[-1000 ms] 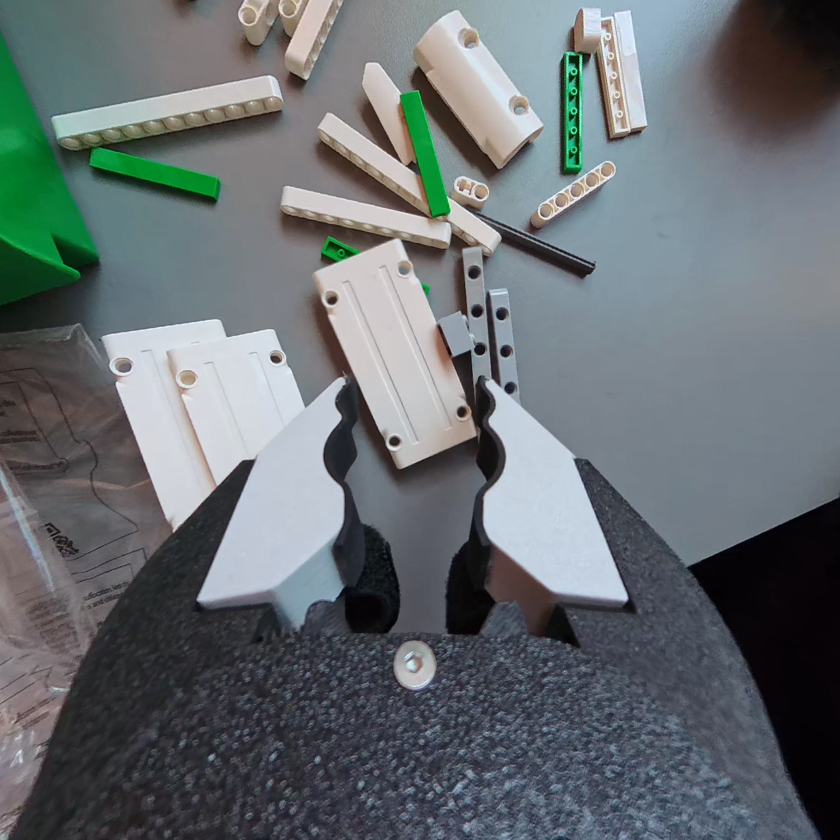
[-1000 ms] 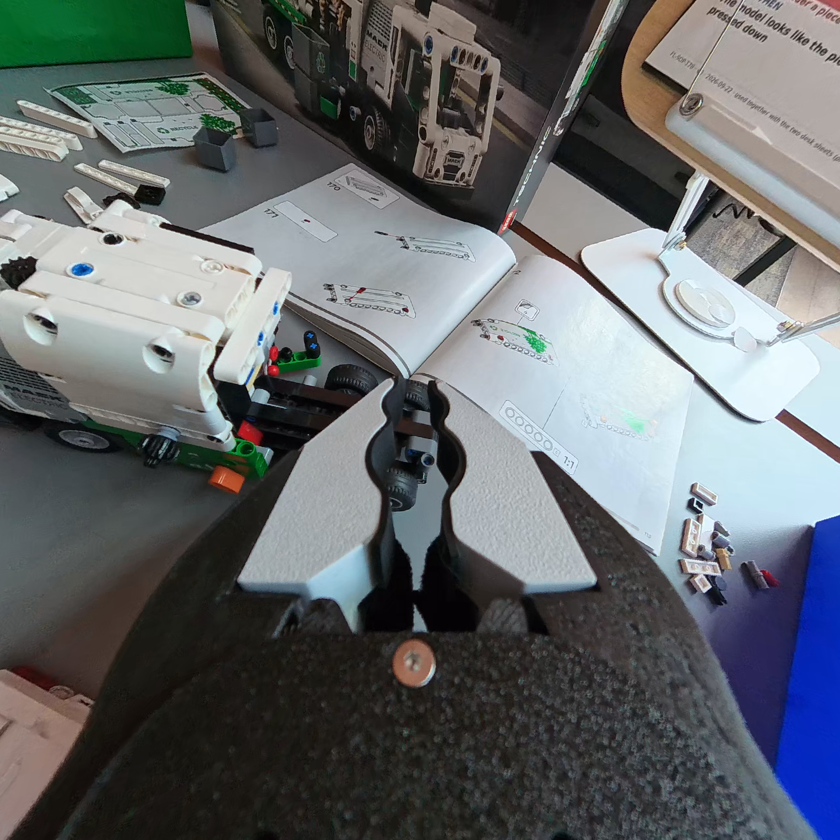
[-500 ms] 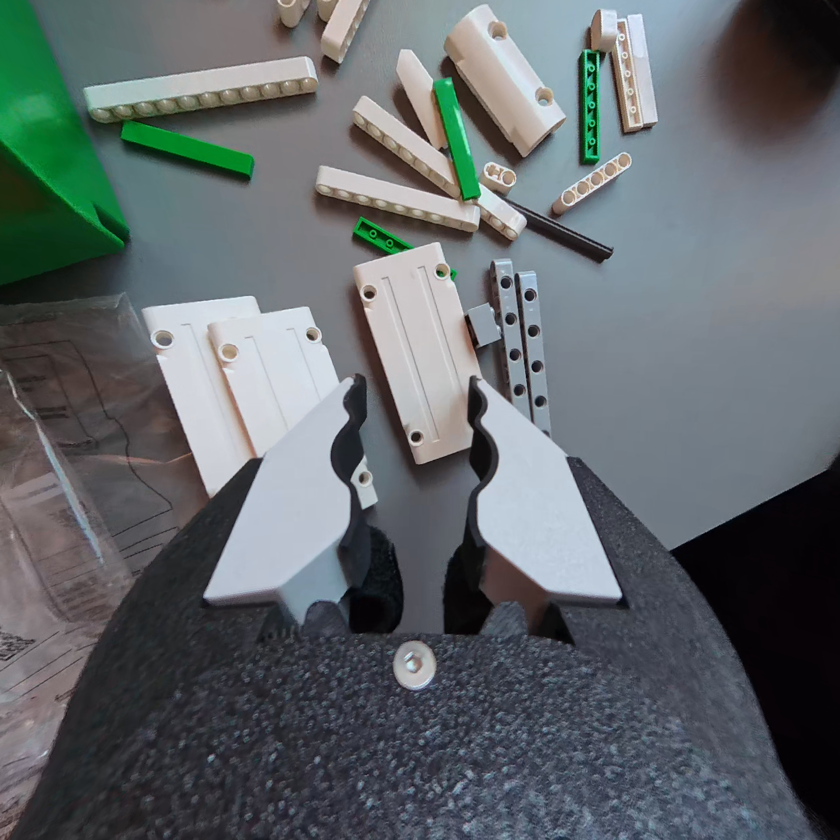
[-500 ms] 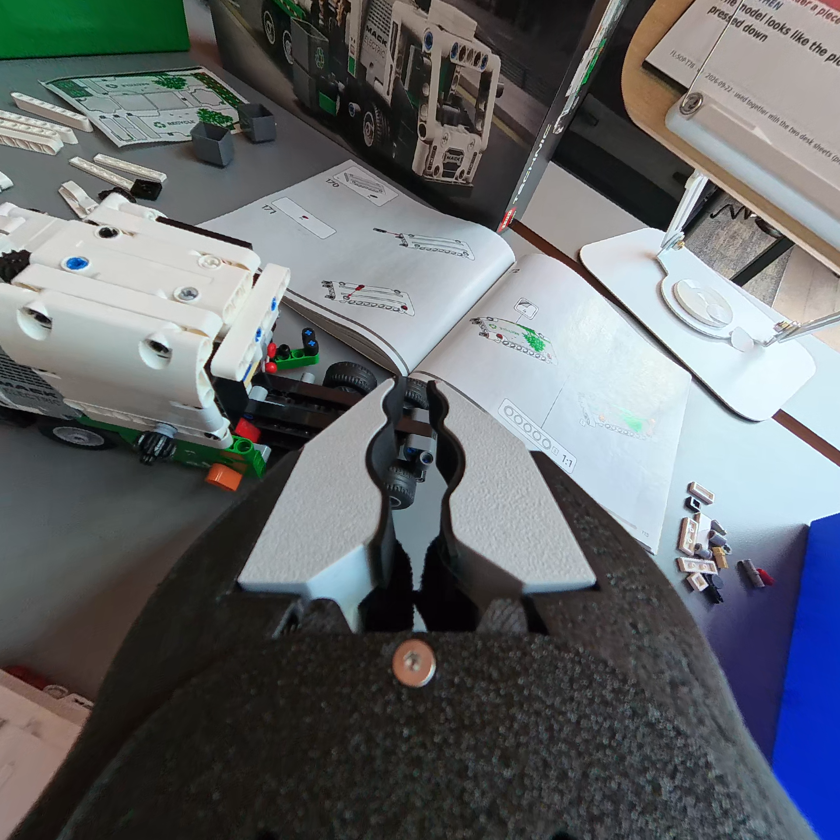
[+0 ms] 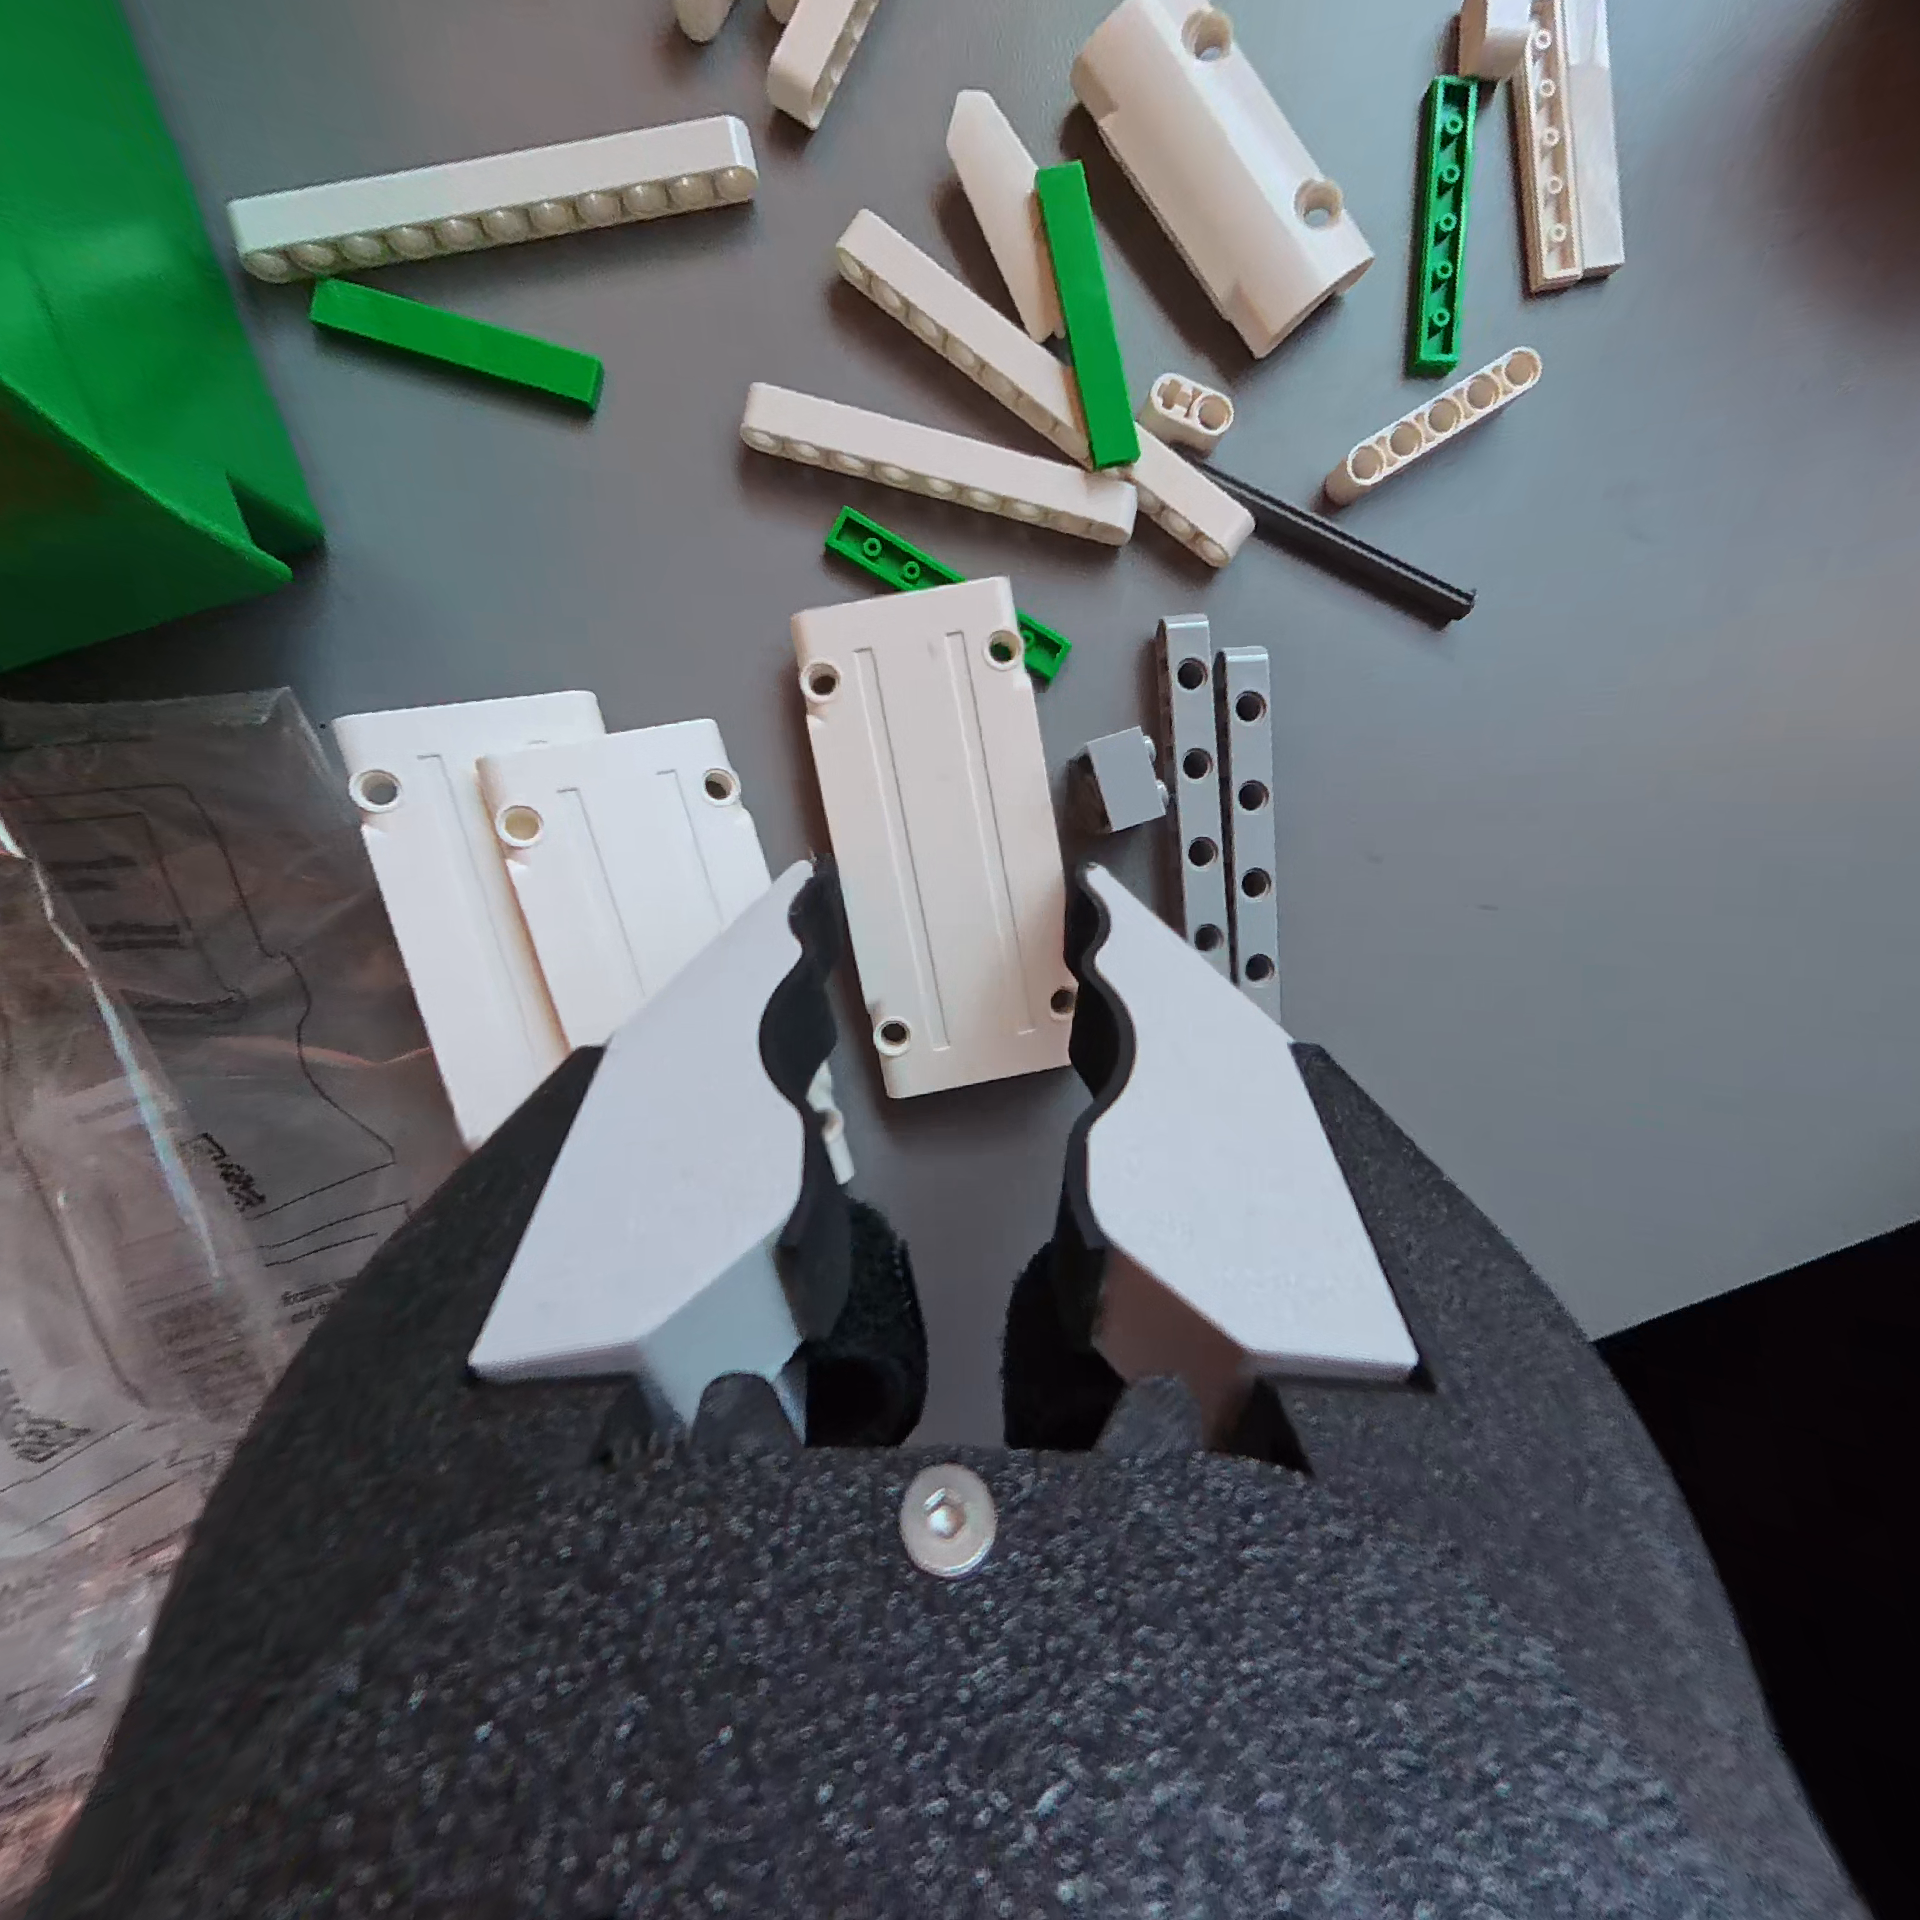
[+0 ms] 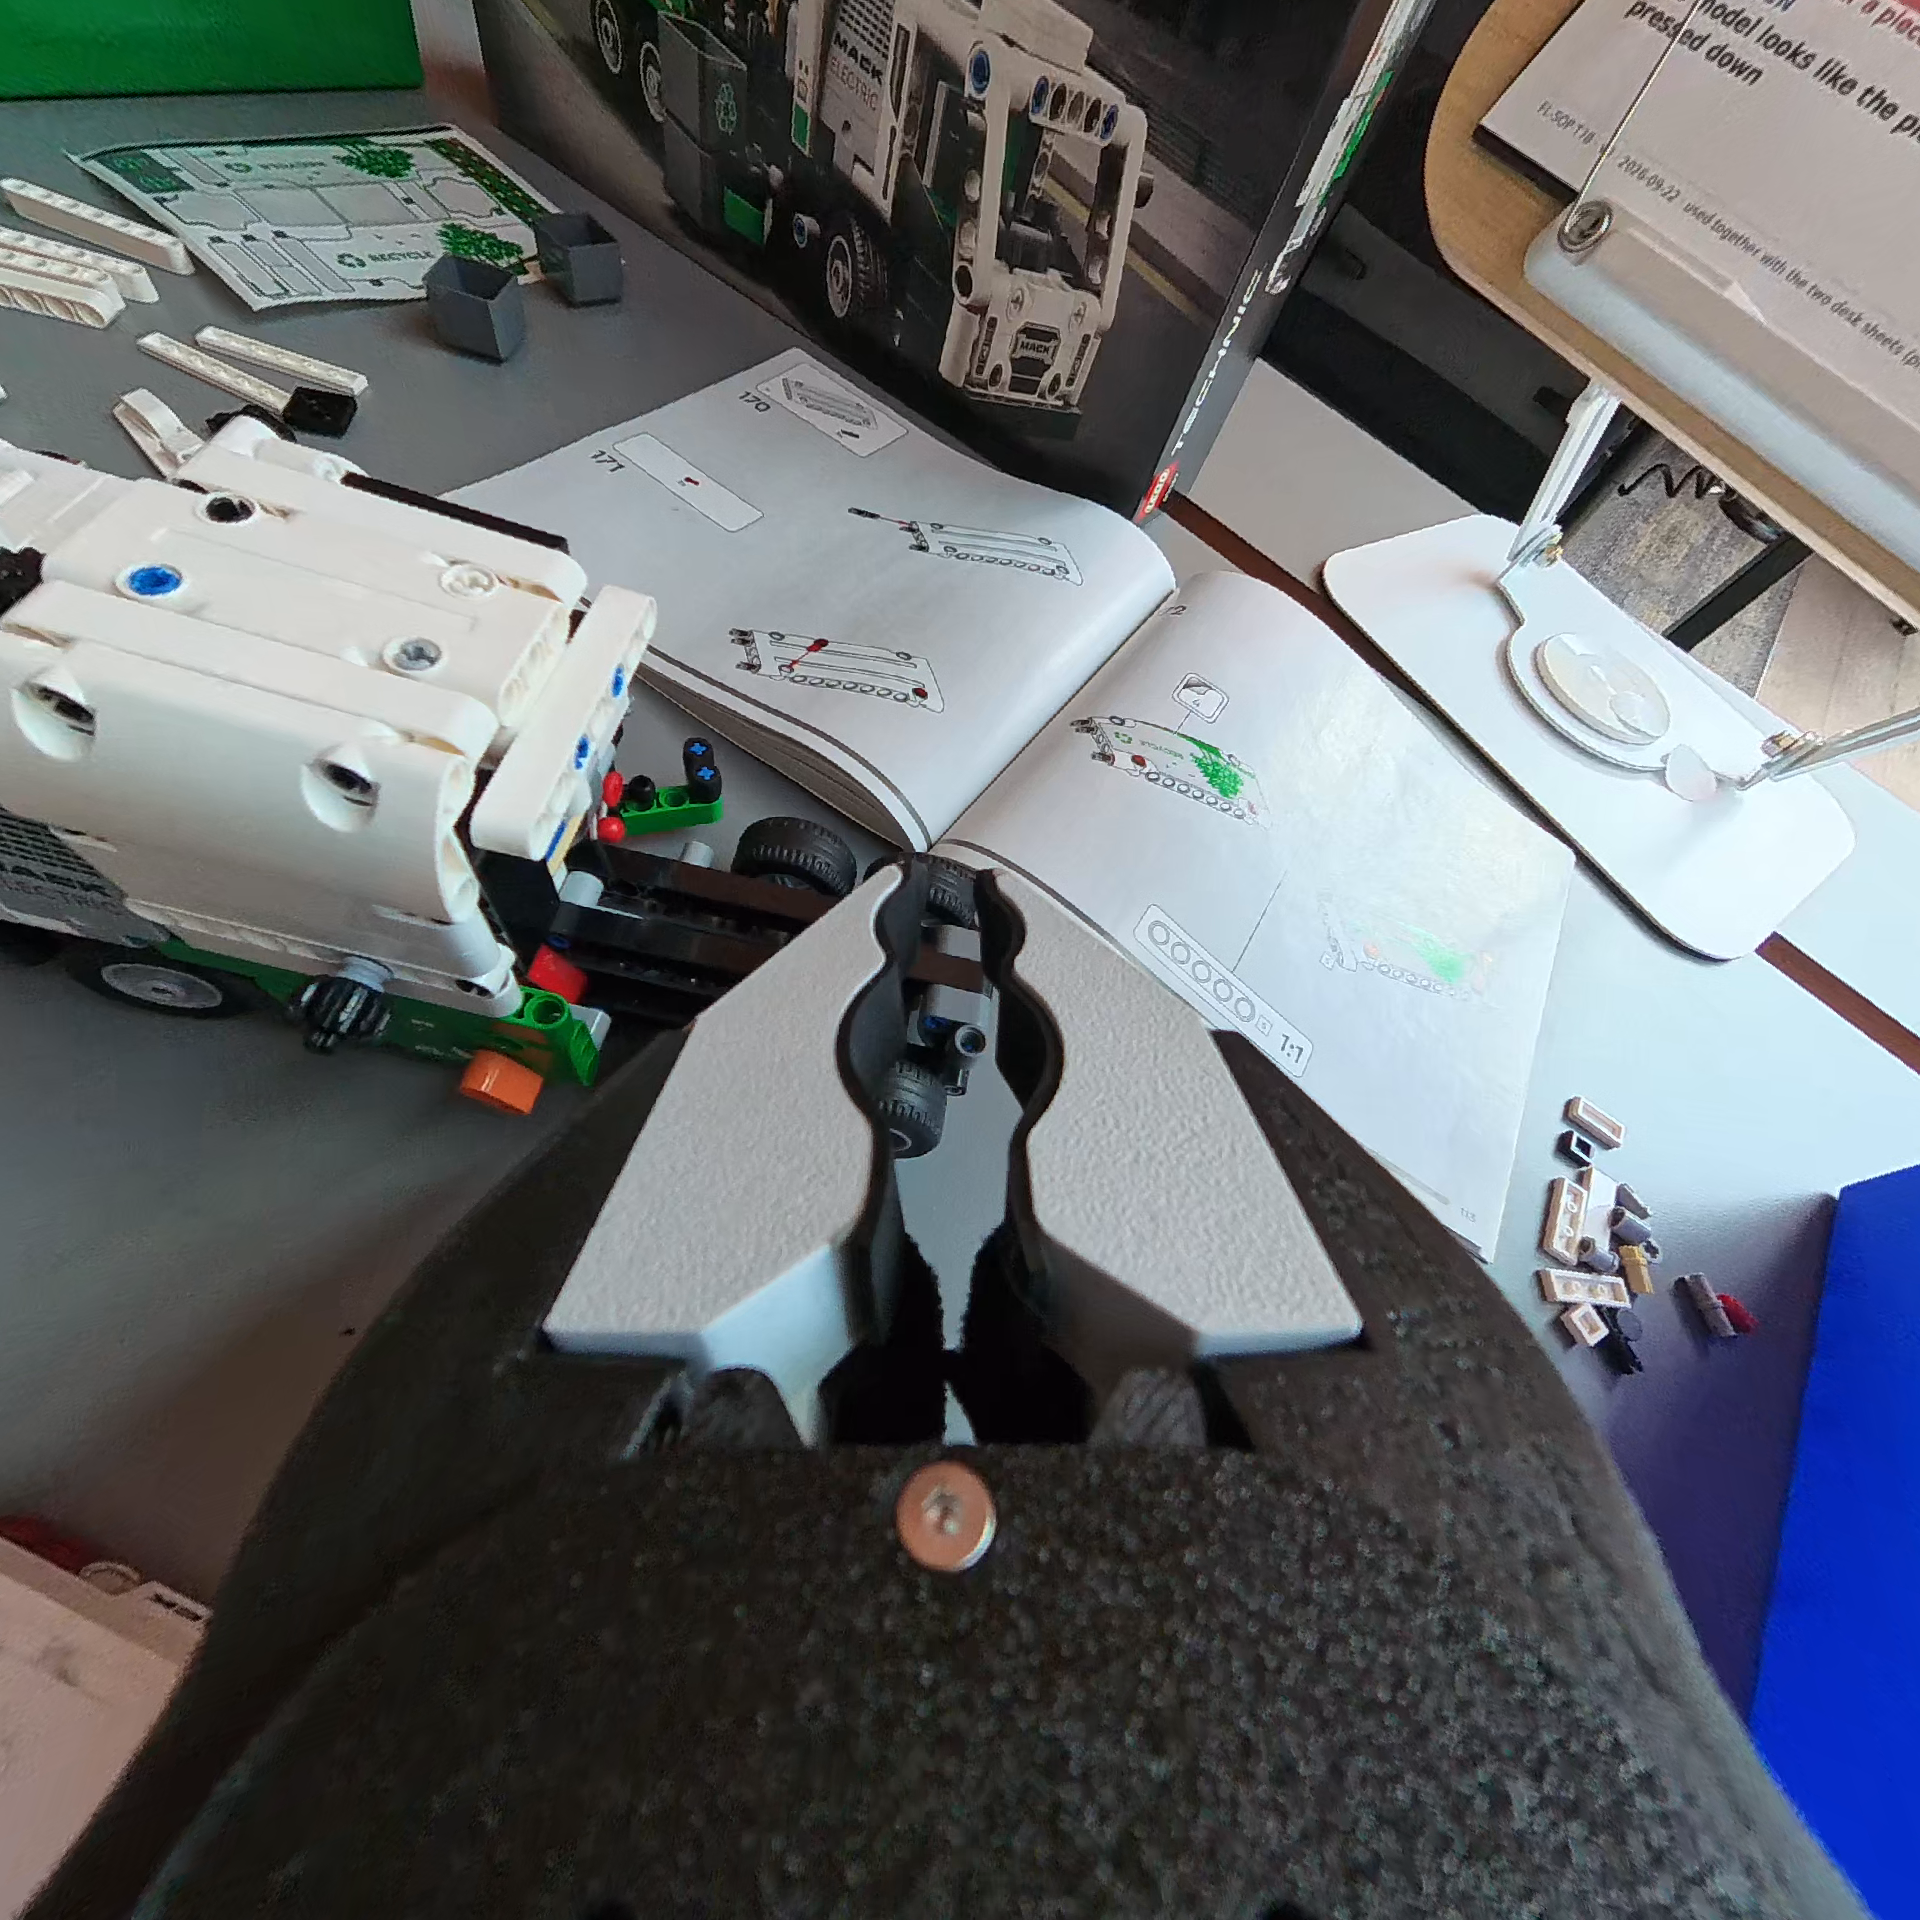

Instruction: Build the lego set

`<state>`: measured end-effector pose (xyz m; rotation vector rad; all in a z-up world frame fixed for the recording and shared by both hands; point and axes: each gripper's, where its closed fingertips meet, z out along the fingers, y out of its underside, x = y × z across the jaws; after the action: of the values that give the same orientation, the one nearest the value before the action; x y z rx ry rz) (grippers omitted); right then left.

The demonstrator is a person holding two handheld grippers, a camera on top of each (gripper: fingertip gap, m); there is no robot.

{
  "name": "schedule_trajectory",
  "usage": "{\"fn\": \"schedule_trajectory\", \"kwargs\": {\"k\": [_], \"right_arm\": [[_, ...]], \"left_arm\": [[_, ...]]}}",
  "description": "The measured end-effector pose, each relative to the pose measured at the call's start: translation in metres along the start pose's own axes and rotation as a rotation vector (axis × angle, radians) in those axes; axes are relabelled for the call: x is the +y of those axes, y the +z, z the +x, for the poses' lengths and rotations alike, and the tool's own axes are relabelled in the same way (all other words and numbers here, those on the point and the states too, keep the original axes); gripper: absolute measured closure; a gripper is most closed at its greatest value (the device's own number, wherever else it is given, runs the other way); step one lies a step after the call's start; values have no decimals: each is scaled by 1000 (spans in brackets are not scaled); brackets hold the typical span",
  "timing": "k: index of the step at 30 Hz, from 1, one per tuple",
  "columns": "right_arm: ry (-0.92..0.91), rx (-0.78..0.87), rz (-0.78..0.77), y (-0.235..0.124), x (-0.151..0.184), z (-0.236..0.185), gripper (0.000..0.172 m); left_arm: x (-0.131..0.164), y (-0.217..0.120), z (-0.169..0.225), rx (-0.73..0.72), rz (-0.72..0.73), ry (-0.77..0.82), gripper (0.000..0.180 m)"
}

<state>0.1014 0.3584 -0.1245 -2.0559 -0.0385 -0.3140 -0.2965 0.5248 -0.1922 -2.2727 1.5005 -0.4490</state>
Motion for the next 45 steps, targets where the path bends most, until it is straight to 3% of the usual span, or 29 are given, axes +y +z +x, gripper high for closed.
{"fn": "schedule_trajectory", "kwargs": {"k": [1,5,8,11,13,17,19,22,29,34,38,42,45], "right_arm": [[0,1,1,0,0,0,163],[3,8,4,0,0,2,163],[3,18,8,-1,-1,4,164],[14,19,21,-3,-3,6,164],[19,31,29,-4,-4,9,164],[59,29,65,-8,-10,11,164],[73,26,80,-9,-13,12,164],[84,32,81,-10,-12,15,164],[210,66,95,-18,-11,35,164],[290,63,130,-57,-21,49,155],[263,236,53,-117,16,76,154],[318,198,-122,-148,86,63,153],[367,133,-175,-151,113,41,151]], "left_arm": [[0,-1,-3,-20,2,8,139],[-15,-33,-22,-116,110,-1,139],[-47,-75,-29,-187,277,27,140],[-86,-95,22,-17,413,123,139],[-97,-81,74,135,388,258,139],[-80,-23,171,396,199,475,139],[-72,4,200,415,127,537,139],[-65,26,224,394,73,629,139],[-57,40,247,408,39,703,139],[-57,46,263,409,41,765,139],[-58,47,276,411,54,806,139],[-61,50,289,425,66,786,139],[-62,53,297,437,76,780,139]]}}
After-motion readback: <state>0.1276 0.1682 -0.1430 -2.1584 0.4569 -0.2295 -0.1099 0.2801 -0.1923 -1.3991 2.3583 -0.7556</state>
